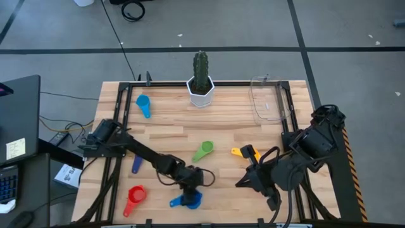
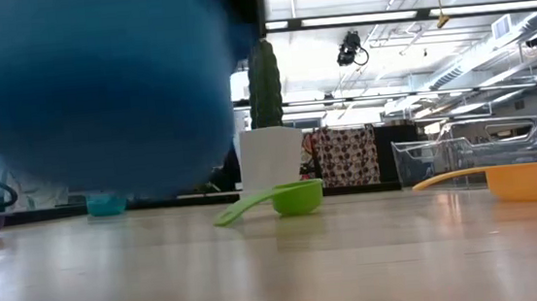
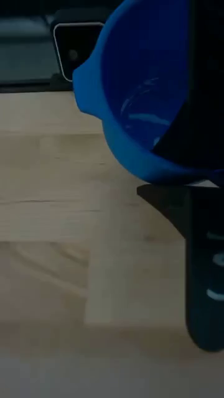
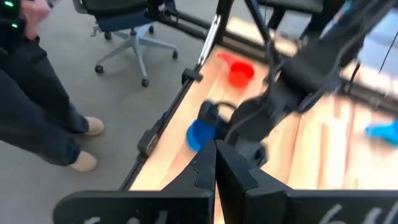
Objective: Nest measuring cups in basket
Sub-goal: Stack the blue measuring cup on top of the orange measuring cup
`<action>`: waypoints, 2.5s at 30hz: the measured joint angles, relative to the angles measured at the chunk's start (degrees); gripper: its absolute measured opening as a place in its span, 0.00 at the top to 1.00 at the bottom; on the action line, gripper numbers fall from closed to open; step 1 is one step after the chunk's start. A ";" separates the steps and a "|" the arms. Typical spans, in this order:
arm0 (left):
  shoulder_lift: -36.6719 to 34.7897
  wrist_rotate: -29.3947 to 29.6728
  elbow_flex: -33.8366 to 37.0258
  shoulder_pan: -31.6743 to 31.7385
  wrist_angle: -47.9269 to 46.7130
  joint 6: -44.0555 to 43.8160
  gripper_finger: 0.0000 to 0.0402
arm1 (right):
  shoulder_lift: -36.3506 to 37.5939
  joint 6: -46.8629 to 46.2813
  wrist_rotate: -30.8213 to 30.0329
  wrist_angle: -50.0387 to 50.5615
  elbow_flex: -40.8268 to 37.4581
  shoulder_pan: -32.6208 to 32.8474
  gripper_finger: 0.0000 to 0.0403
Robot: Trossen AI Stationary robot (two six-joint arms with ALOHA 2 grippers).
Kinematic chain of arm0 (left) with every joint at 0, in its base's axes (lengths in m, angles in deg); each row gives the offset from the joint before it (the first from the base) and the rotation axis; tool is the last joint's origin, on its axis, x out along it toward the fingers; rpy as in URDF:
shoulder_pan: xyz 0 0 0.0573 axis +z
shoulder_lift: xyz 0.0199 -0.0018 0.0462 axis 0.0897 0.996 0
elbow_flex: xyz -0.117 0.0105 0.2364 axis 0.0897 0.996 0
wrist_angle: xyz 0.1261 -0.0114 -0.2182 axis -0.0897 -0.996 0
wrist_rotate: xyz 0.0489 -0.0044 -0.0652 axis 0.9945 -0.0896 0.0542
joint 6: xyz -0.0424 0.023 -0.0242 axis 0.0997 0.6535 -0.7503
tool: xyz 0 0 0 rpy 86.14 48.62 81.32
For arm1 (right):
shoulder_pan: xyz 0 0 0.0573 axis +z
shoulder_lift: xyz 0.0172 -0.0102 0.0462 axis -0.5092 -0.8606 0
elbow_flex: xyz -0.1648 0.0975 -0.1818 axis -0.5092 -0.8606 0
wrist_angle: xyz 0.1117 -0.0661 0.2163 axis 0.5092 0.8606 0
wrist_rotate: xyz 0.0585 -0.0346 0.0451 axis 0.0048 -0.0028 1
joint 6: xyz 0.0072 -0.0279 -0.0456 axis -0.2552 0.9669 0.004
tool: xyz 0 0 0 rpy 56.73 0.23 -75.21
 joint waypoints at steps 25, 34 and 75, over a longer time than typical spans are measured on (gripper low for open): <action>-0.09 30.24 -32.84 9.87 -26.52 -1.39 0.95 | -0.34 -24.99 4.27 7.84 -13.63 -1.32 0.92; -0.09 52.05 -34.38 14.80 -25.72 -9.55 0.95 | -0.33 -25.70 -4.76 7.73 -17.04 -1.32 0.97; -3.41 49.93 -34.12 24.06 -6.90 0.33 0.95 | 0.00 -41.80 -31.72 17.18 -30.56 -11.94 0.66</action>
